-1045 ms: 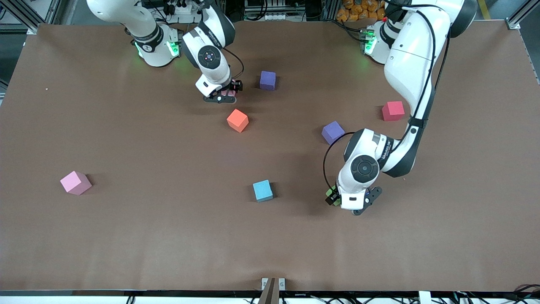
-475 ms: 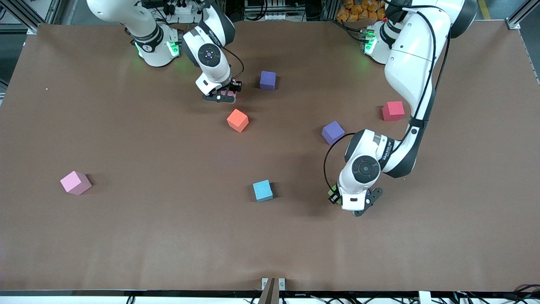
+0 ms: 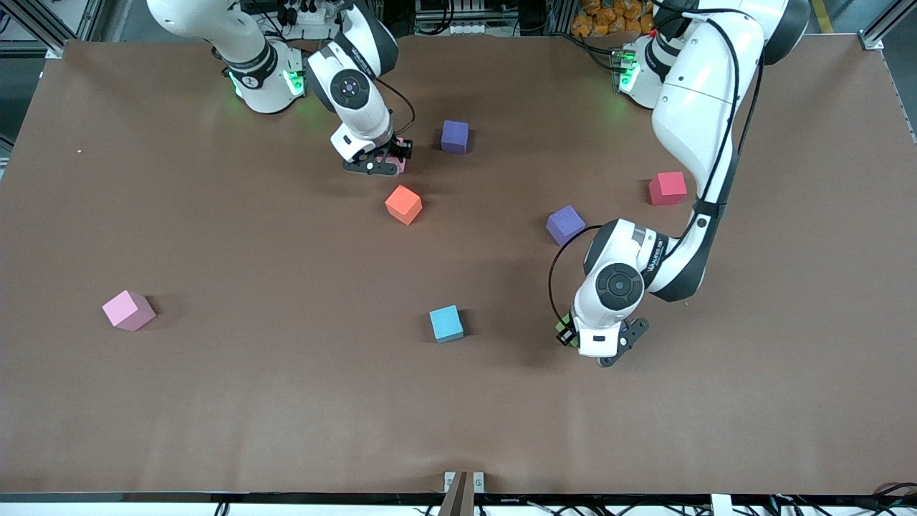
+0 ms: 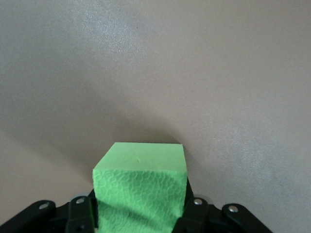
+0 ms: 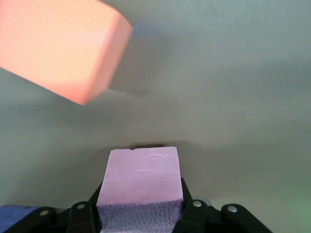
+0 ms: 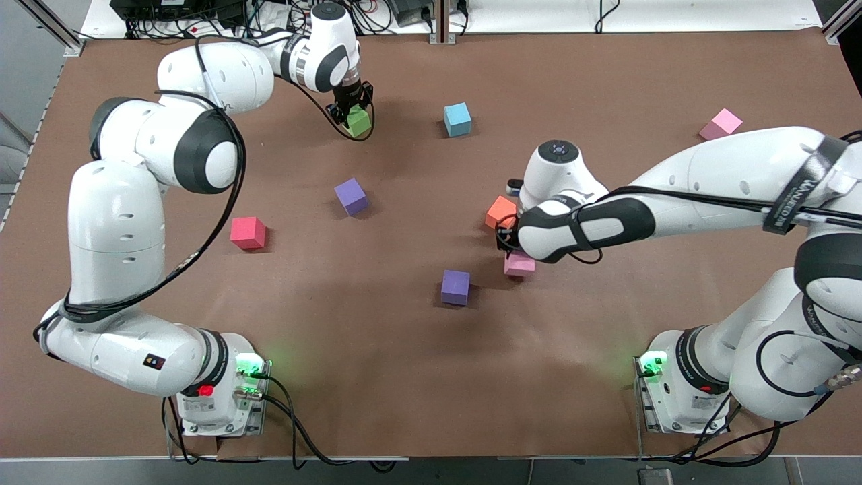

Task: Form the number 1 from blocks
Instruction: 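Carry the pink block with the right gripper beside the purple block, then lower the pink block against the purple block and open the right gripper, then move the right gripper to the orange block while the left gripper carries green, then place the green block below the pink block with the left gripper, then grasp the orange block with the right gripper while the left gripper grasps purple, then place the orange block below the green block with the right gripper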

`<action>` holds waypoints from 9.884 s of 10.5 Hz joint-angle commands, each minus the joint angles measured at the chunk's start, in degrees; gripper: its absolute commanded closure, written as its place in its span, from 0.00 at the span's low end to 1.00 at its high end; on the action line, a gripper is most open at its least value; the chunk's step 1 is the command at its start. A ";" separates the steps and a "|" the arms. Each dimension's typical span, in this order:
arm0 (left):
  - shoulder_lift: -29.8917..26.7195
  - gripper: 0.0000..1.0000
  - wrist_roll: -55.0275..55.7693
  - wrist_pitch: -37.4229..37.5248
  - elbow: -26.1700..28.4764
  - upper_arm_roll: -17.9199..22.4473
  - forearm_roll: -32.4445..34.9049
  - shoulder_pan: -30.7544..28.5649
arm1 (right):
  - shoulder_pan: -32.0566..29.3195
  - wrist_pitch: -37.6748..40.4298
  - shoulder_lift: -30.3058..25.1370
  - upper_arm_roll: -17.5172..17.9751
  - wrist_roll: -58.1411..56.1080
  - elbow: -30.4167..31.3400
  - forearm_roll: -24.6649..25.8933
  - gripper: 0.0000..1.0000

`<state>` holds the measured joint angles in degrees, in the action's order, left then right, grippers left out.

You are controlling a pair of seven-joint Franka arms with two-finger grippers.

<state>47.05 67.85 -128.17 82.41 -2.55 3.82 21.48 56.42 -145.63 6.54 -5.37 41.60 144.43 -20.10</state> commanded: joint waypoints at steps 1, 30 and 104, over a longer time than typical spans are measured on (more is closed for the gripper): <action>-0.64 1.00 0.79 -0.15 -0.40 0.01 1.72 -0.12 | -0.43 1.49 -1.10 0.10 2.08 -4.92 -0.47 0.43; -3.63 1.00 2.37 2.57 -0.40 -1.58 1.10 7.85 | -11.81 5.36 1.66 -0.17 3.18 -18.75 1.63 0.00; -23.32 1.00 4.85 -7.82 36.36 -17.57 10.42 -4.98 | 1.31 2.90 20.44 -5.09 -0.56 -31.83 7.00 0.50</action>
<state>23.71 73.84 -139.84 123.10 -20.06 12.51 14.52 55.40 -143.87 24.43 -9.31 39.82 116.10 -14.53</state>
